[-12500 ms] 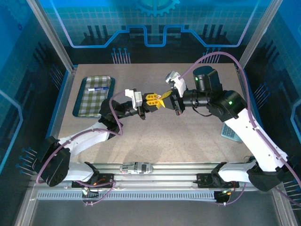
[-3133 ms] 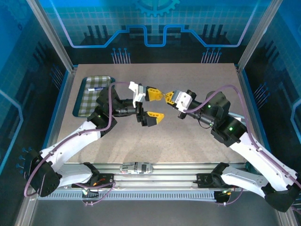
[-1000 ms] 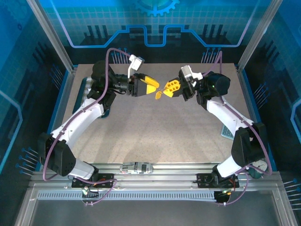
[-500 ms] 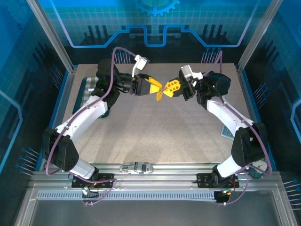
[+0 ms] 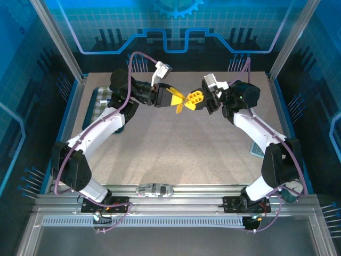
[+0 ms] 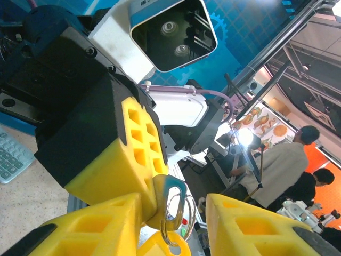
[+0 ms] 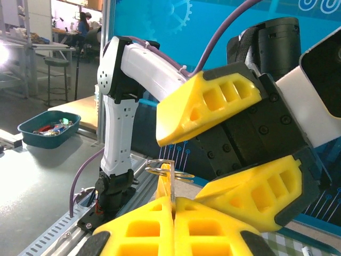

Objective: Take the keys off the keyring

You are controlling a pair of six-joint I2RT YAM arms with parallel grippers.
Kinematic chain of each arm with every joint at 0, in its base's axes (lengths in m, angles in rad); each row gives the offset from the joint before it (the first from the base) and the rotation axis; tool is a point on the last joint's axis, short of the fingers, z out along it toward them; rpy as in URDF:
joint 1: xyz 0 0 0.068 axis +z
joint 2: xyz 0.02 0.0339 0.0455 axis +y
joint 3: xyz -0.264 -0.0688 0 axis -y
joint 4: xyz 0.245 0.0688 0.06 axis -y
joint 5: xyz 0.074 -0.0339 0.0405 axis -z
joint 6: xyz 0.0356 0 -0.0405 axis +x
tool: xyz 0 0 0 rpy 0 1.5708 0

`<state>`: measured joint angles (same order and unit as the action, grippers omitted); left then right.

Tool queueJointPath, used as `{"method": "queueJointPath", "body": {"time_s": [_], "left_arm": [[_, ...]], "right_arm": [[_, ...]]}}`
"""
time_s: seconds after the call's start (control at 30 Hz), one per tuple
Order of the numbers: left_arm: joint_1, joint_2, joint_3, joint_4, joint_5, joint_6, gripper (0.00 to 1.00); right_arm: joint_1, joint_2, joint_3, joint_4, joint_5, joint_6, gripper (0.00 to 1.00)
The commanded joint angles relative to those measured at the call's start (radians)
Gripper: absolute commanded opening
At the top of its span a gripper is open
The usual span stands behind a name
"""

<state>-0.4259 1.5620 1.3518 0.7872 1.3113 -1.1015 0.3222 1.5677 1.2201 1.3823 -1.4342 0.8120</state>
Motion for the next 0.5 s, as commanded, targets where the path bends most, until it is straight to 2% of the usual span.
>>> {"method": "queueJointPath", "body": {"time_s": [0.0,0.17,0.33,0.4,0.47], "left_arm": [[-0.011,0.022,0.038,0.101,0.03,-0.074,0.34],[-0.011,0.046,0.04,0.21,0.037,-0.163,0.27],[-0.009,0.087,0.052,0.416,0.036,-0.332,0.1],[-0.008,0.109,0.064,0.501,0.032,-0.406,0.0],[-0.007,0.123,0.07,0.535,0.022,-0.441,0.0]], "right_arm": [[0.012,0.008,0.039,0.039,-0.006,0.007,0.0],[0.014,0.012,0.045,0.04,-0.001,0.008,0.0],[0.012,0.012,0.043,0.04,0.005,0.003,0.0],[0.007,0.007,0.034,0.04,0.028,-0.008,0.0],[0.003,-0.005,0.027,0.031,0.045,-0.029,0.0]]}}
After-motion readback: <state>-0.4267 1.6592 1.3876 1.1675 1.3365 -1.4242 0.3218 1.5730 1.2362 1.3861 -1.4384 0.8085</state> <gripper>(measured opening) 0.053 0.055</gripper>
